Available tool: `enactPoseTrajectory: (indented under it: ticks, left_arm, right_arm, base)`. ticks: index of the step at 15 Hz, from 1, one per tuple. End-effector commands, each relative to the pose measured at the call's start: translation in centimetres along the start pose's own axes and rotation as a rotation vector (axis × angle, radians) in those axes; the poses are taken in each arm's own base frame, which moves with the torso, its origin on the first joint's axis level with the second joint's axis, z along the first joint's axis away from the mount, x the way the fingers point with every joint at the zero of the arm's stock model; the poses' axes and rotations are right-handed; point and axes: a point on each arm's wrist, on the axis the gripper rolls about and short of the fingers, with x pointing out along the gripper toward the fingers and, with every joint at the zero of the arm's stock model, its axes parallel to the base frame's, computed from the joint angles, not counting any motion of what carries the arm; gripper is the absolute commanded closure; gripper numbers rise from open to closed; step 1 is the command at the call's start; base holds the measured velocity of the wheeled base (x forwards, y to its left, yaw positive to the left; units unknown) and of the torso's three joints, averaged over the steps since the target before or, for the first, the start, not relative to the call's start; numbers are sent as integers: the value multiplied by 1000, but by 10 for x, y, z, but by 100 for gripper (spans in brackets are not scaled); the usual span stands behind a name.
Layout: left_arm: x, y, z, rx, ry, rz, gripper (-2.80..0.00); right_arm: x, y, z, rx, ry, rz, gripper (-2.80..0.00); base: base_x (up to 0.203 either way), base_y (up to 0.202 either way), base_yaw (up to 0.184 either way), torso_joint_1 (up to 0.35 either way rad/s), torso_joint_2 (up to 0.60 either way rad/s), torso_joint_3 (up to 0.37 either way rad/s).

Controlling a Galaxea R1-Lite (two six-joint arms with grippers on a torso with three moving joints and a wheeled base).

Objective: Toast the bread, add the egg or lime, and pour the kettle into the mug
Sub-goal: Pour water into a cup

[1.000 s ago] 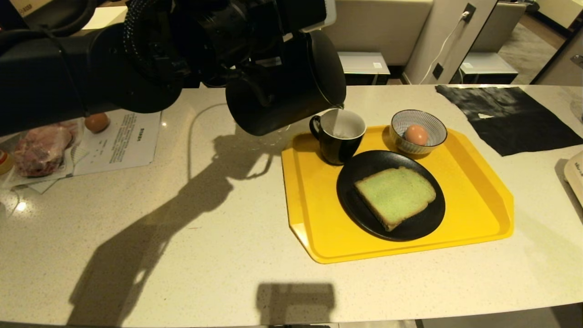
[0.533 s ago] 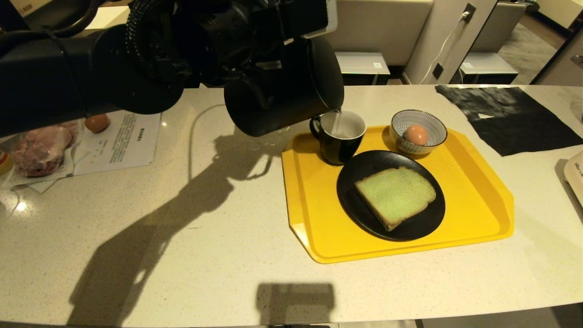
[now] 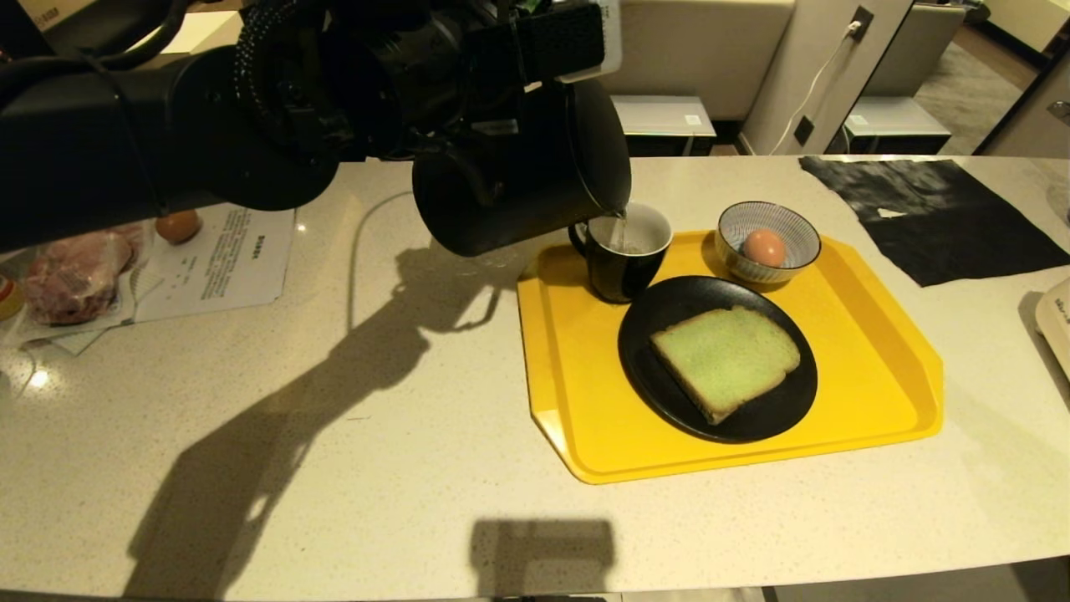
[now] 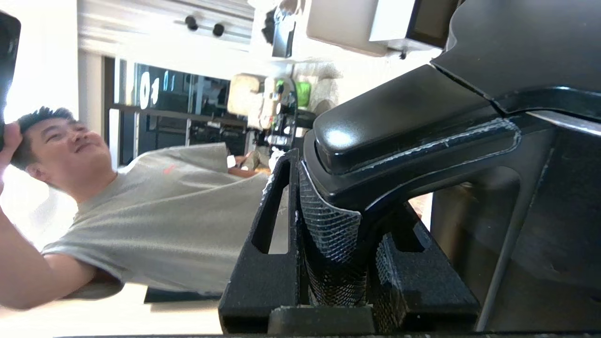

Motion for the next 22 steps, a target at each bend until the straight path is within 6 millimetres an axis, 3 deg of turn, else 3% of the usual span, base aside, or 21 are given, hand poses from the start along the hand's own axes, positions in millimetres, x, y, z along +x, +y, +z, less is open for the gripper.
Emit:
enactPoseTrajectory:
  ticks: [1,22]
  left_arm:
    - [1,-3,0,13,-10,-10,0]
    - [2,-2,-6,90,17,-11,0]
  right_arm:
    - [2,0,-8,0,28,1,0]
    - [2,0,-8,0,28,1,0]
  base:
    - [0,0,0,0,0,0]
    - [0,0,0,0,0,0]
